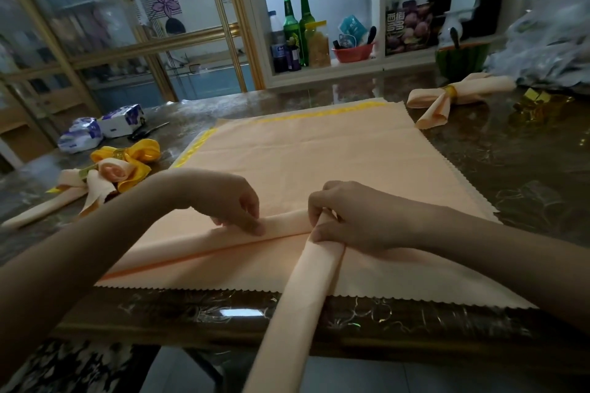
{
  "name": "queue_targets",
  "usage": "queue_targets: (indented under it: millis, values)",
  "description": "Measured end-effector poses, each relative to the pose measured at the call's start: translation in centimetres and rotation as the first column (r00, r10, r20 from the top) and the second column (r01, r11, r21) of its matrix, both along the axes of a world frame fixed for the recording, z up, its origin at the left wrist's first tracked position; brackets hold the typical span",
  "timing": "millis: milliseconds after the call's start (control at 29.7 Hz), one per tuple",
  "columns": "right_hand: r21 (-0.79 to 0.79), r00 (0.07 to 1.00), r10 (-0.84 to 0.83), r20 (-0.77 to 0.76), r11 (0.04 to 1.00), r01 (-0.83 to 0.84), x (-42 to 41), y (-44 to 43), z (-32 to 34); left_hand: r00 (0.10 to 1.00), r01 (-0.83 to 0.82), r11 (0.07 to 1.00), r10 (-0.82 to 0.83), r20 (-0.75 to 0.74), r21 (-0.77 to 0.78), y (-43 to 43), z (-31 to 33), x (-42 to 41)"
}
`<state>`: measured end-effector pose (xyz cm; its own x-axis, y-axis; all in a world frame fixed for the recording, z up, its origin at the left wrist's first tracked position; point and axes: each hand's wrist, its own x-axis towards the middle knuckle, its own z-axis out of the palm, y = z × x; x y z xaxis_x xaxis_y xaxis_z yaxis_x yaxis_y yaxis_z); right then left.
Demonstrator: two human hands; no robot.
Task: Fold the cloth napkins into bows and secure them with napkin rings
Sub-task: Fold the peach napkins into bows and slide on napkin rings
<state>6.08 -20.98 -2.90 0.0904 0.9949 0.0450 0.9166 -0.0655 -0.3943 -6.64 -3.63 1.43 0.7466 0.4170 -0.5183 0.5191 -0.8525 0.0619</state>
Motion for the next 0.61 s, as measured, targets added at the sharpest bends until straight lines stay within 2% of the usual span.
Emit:
queue_targets:
  millis: [101, 202, 337, 404, 472, 539, 607]
  values:
    - [0.021, 1.000, -0.021, 0.022, 1.000, 0.021, 0.7, 0.6, 0.5, 0.994, -0.049, 0.999, 0.049, -0.095, -0.006, 0.6, 0.3, 0.3]
    - [0.041, 0.995, -0.098, 0.028, 0.994, 0.097, 2.3, 1.2, 1.0, 0.990, -0.106, 0.994, 0.107, -0.095, 0.022, 1.0, 0.5, 0.8]
    - [-0.032, 0.982, -0.189, -0.004, 0.982, 0.189, 4.0, 1.7, 1.0, 0.987, -0.145, 0.987, 0.149, -0.054, 0.074, 1.4, 0.2, 1.5]
    - [0.009, 0.979, -0.203, 0.018, 0.979, 0.203, 4.0, 1.7, 0.8, 0.978, -0.204, 0.979, 0.204, 0.038, -0.013, 1.7, 0.2, 1.9]
    - [0.096, 0.974, -0.216, 0.073, 0.973, 0.209, 3.7, 1.7, 0.5, 0.937, -0.270, 0.954, 0.291, 0.193, -0.128, 1.9, 0.6, 2.0]
    - [0.121, 0.976, -0.204, 0.080, 0.973, 0.194, 3.5, 1.7, 0.4, 0.849, -0.320, 0.904, 0.406, 0.338, -0.283, 2.2, 1.3, 2.0]
    - [0.114, 0.984, -0.171, 0.054, 0.980, 0.165, 3.6, 1.9, 0.4, 0.750, -0.342, 0.831, 0.523, 0.406, -0.439, 1.9, 1.6, 2.1]
